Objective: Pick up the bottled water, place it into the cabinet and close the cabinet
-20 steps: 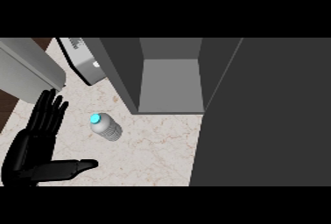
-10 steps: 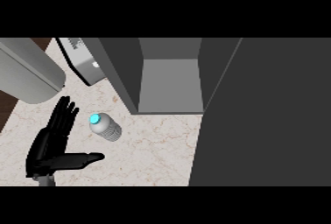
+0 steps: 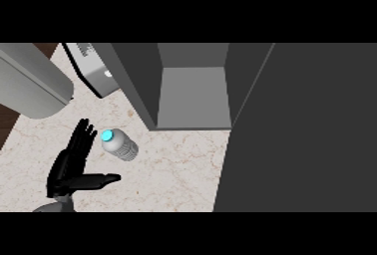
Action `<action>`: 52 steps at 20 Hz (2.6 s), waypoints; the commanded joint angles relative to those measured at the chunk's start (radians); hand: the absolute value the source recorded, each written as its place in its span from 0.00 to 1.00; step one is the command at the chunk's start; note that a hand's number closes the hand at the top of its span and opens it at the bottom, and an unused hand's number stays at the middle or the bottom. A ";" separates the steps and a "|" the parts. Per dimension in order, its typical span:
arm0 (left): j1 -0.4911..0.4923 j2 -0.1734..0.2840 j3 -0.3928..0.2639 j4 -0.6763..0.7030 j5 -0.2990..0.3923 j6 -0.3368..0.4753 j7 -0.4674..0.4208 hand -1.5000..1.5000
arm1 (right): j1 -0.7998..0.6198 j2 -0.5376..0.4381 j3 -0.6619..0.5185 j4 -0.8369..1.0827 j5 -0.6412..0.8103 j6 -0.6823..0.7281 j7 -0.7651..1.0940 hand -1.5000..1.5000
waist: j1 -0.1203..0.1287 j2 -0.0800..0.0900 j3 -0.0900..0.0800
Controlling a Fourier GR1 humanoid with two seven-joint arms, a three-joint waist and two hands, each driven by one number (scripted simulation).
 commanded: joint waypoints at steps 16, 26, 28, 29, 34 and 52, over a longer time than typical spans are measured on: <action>-0.301 0.019 0.101 0.740 -0.042 -0.002 -0.519 0.00 | -0.004 -0.056 0.011 -0.089 0.082 -0.041 0.058 0.00 | -0.011 0.004 -0.001; -0.467 0.025 0.149 0.913 -0.007 -0.019 -0.597 1.00 | -0.055 -0.058 -0.026 -0.046 0.038 -0.057 0.017 0.00 | -0.010 0.007 -0.001; -0.435 0.013 0.128 0.917 -0.023 -0.056 -0.649 1.00 | -0.055 -0.073 0.009 -0.139 0.076 -0.071 0.121 0.00 | -0.011 0.005 -0.002; -0.472 0.020 0.129 0.915 -0.013 -0.069 -0.599 1.00 | -0.013 -0.086 0.015 -0.110 0.062 -0.056 0.060 0.00 | -0.009 0.003 0.000; -0.479 0.008 0.035 0.882 -0.136 0.076 -0.713 1.00 | 0.000 -0.094 0.013 -0.091 0.034 -0.056 0.006 0.00 | -0.023 0.003 0.000; -0.406 -0.103 -0.181 0.526 0.000 0.178 -0.581 1.00 | 0.019 -0.088 0.074 -0.030 0.099 -0.106 -0.029 0.00 | 0.004 -0.006 0.001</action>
